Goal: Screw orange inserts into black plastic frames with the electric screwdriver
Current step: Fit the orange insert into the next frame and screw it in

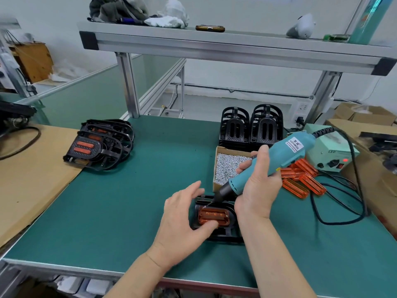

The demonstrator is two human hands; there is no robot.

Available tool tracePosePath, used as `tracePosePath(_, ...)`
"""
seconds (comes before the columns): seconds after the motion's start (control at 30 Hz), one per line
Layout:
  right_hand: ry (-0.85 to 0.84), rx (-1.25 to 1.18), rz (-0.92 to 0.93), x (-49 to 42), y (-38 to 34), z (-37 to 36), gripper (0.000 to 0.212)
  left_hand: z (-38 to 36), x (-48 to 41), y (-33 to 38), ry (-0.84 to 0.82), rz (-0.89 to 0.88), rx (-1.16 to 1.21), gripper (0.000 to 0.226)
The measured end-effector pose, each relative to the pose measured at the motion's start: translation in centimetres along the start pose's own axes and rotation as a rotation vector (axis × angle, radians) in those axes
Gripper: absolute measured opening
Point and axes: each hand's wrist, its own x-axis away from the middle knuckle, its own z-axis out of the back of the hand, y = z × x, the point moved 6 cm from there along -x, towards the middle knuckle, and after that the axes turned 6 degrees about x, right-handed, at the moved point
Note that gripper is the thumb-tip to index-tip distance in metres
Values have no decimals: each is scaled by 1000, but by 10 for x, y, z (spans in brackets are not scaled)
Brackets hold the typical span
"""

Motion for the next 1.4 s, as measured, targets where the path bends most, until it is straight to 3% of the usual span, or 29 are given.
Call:
tracePosePath(0.1,-39,14,36,6,0,-3,34,-7,0,-15,-277,50,-63,120)
tracePosePath(0.23,-98,40,86,15,1,-12,34,-11,-5,-18,-373,76,-101,128)
tracePosePath(0.37,-146,73,140,18,1,-19,19,-12,-6,-23,-356,110,-112,130)
tracePosePath(0.8,-199,137,137,12,15,-29,32,-12,-5,-28,-331,151,-87,133)
tracePosePath(1.4,-426,322,245,20,24,-65,36,-10,-8,-26,-319,101,-66,139)
